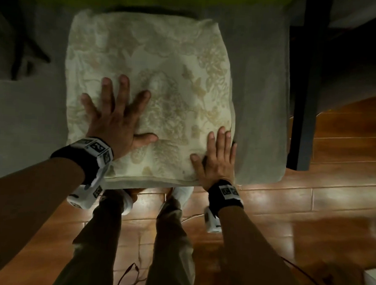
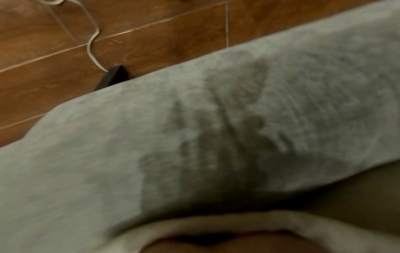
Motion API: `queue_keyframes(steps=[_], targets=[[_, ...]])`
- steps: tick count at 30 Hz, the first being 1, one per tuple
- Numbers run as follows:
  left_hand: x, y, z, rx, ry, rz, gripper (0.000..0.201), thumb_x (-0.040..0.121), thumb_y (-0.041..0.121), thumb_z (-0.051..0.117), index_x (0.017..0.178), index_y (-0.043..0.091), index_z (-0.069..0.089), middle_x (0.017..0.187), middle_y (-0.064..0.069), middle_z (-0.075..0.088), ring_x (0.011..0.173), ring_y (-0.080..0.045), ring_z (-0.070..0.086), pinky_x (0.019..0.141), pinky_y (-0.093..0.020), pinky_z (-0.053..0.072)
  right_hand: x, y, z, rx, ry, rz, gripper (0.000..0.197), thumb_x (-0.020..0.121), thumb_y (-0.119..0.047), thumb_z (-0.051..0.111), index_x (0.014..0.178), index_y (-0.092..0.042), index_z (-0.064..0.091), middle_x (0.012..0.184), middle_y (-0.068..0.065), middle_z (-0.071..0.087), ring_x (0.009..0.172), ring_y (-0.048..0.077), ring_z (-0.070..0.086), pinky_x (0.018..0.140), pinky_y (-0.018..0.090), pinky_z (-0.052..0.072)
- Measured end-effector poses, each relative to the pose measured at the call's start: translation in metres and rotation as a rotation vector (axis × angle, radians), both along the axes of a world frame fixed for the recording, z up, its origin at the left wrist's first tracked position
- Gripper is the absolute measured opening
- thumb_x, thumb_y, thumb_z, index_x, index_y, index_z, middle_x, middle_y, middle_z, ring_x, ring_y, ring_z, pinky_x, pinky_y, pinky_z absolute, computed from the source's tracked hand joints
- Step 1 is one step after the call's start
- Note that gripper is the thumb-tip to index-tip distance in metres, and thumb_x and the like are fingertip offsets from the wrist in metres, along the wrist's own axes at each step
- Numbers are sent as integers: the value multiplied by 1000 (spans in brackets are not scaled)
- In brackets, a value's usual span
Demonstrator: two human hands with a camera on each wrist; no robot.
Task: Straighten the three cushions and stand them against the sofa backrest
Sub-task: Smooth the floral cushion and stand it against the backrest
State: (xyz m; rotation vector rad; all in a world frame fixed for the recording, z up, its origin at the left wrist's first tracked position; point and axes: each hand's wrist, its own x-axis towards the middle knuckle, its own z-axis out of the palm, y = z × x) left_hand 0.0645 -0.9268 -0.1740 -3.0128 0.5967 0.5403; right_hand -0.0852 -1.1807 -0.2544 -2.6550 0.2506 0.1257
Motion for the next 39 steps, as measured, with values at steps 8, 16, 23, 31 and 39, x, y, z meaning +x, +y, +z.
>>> queue_keyframes(steps=[8,16,23,31,39], targets=[[2,0,11,-32,44,40,108,70,91,34,150,46,-23,161,-9,-31,147,-45,-21,105,-81,-3,-16,-20,44,-34,285,-231,75,97,-42,26,162,-22,-4,171,2,-8,157,24,-13,117,74,-1],[-18,6,34,-92,-22,80,90,81,86,18,155,43,-11,163,-4,-27,150,-36,-21,112,-72,0,86,79,113,49,-26,230,69,105,-54,30,159,-41,-11,168,-9,-21,156,22,-19,120,64,-12],[-87,35,16,-346,161,652,76,92,76,19,151,47,-21,160,11,-33,150,-18,-25,122,-50,-4,86,81,75,-26,92,216,69,101,-63,20,156,-47,-18,164,-14,-30,155,20,-22,119,67,-11],[-101,71,-3,-413,521,931,92,81,84,2,156,34,-14,165,16,-13,152,-8,-9,124,-43,0,89,87,79,-65,119,215,68,101,-65,15,152,-48,-26,161,-15,-35,153,17,-28,120,63,-12],[-86,100,35,-666,385,1194,52,92,72,29,95,33,64,103,1,70,97,-24,64,86,-38,48,94,34,130,181,-273,0,72,97,-54,40,154,-11,41,160,21,33,142,41,37,112,54,32]])
